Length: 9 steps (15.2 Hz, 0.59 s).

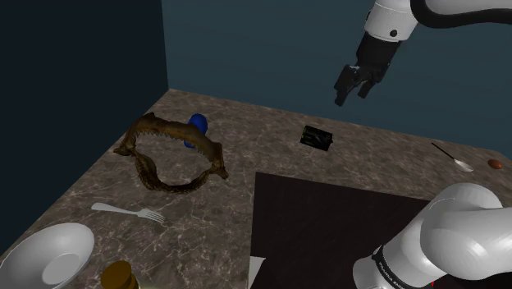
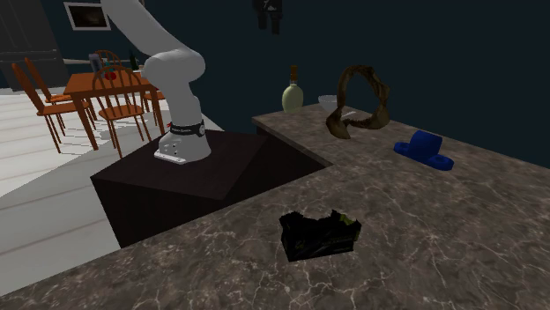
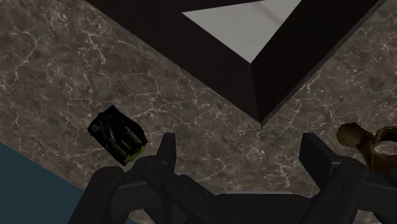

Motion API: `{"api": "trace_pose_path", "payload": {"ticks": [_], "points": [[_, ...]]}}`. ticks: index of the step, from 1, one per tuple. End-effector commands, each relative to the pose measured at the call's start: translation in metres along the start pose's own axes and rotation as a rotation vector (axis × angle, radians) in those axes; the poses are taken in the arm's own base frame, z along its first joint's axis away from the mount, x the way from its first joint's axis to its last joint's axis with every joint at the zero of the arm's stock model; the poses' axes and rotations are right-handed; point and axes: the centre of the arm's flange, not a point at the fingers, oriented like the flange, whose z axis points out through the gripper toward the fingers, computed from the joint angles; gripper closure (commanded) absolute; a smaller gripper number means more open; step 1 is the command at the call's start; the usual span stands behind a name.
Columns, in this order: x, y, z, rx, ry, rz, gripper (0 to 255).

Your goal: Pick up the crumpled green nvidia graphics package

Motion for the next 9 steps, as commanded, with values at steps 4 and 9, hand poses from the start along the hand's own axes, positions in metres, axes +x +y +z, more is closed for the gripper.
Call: {"api": "trace_pose_path", "payload": {"ticks": [4,9], "points": [[0.015,0.026,0.027,0.004,-0.007,-0.003,0],[0.041,0.069,0.072,0.012,-0.019,-0.009,0]]}}
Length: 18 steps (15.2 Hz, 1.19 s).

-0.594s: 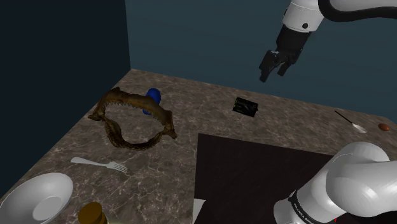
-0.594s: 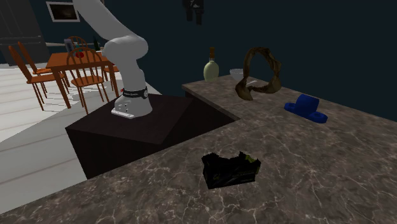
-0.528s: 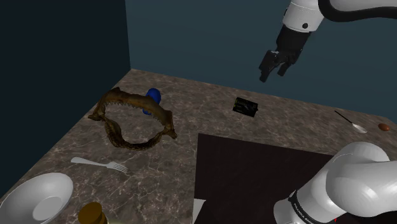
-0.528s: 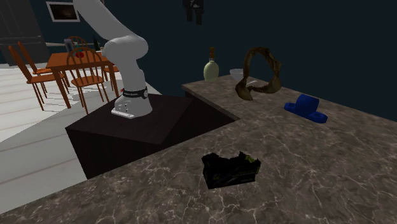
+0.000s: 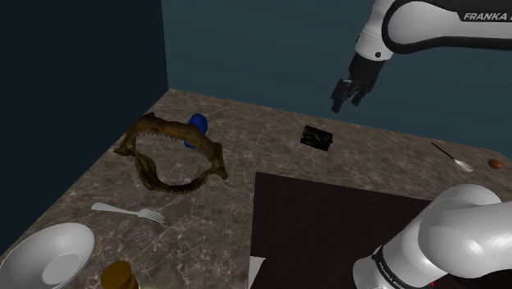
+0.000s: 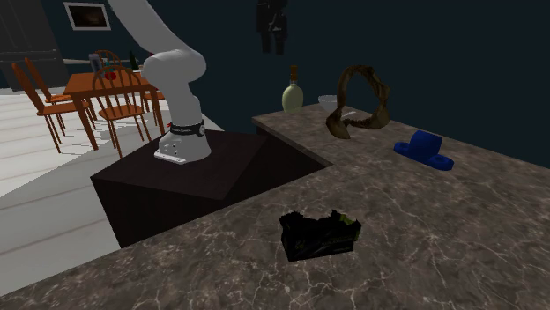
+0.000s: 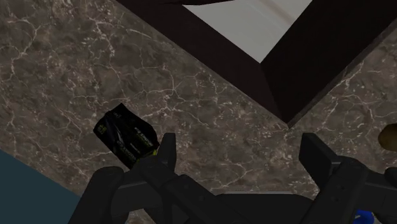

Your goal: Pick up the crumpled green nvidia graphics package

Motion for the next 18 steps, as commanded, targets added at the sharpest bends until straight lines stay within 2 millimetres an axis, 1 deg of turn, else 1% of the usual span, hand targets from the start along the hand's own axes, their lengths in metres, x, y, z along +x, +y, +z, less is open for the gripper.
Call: {"api": "trace_pose_path", "payload": {"ticks": [1,18], "points": [[0.009,0.02,0.017,0.003,-0.004,-0.003,0],[0.095,0.164,0.173,0.028,-0.045,-0.022,0]]}}
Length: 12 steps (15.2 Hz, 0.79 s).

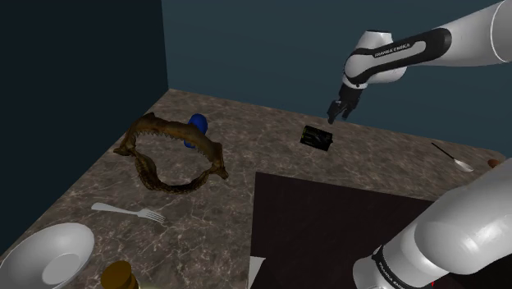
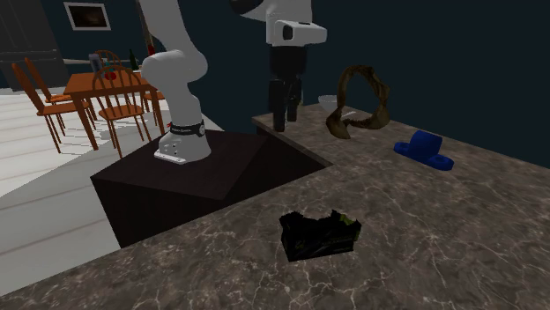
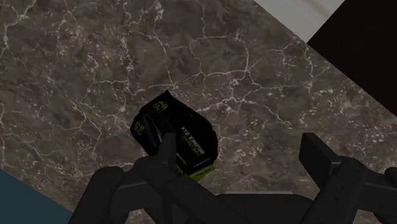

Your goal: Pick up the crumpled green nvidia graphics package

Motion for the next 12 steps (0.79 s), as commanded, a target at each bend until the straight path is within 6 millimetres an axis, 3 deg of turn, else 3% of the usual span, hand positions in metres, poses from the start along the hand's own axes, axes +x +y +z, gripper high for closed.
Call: {"api": "trace_pose_path", "payload": {"ticks": [1,12], "points": [[0.008,0.018,0.02,0.002,-0.004,-0.003,0],[0.064,0.112,0.12,0.018,-0.031,-0.015,0]]}}
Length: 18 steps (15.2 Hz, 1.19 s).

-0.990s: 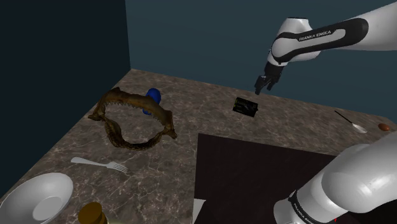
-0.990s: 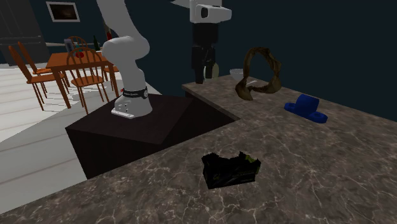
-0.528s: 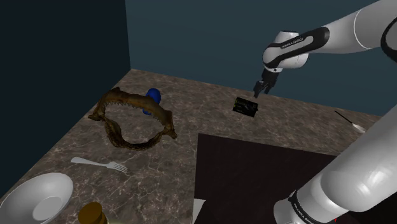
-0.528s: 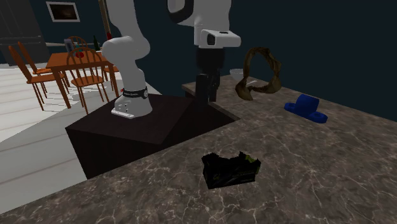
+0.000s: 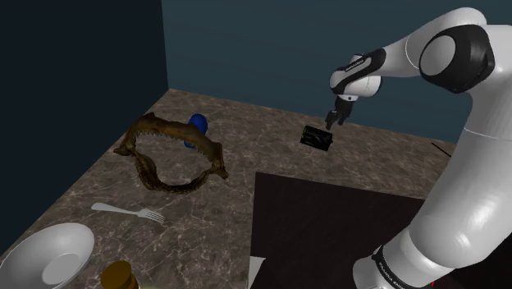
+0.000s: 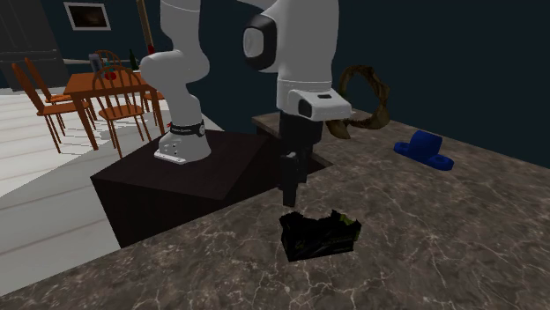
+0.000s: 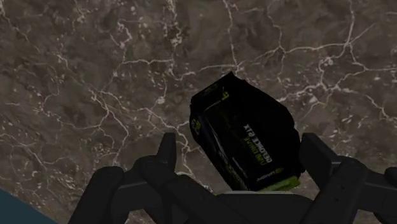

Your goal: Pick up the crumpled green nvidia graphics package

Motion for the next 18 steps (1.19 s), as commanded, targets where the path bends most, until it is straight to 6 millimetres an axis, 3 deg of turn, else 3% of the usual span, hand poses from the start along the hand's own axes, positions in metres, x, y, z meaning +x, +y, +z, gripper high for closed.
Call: {"api": "trace_pose_path", "payload": {"ticks": [1,3,10,13,14,18], "points": [[0.01,0.019,0.023,0.003,-0.004,-0.003,0],[0.02,0.036,0.04,0.006,-0.009,-0.005,0],[0.02,0.033,0.077,0.006,-0.009,-0.005,0],[0.02,0.033,0.08,0.006,-0.009,-0.005,0],[0.02,0.033,0.08,0.006,-0.009,-0.005,255],[0.02,0.033,0.08,0.006,-0.009,-0.005,255]]}}
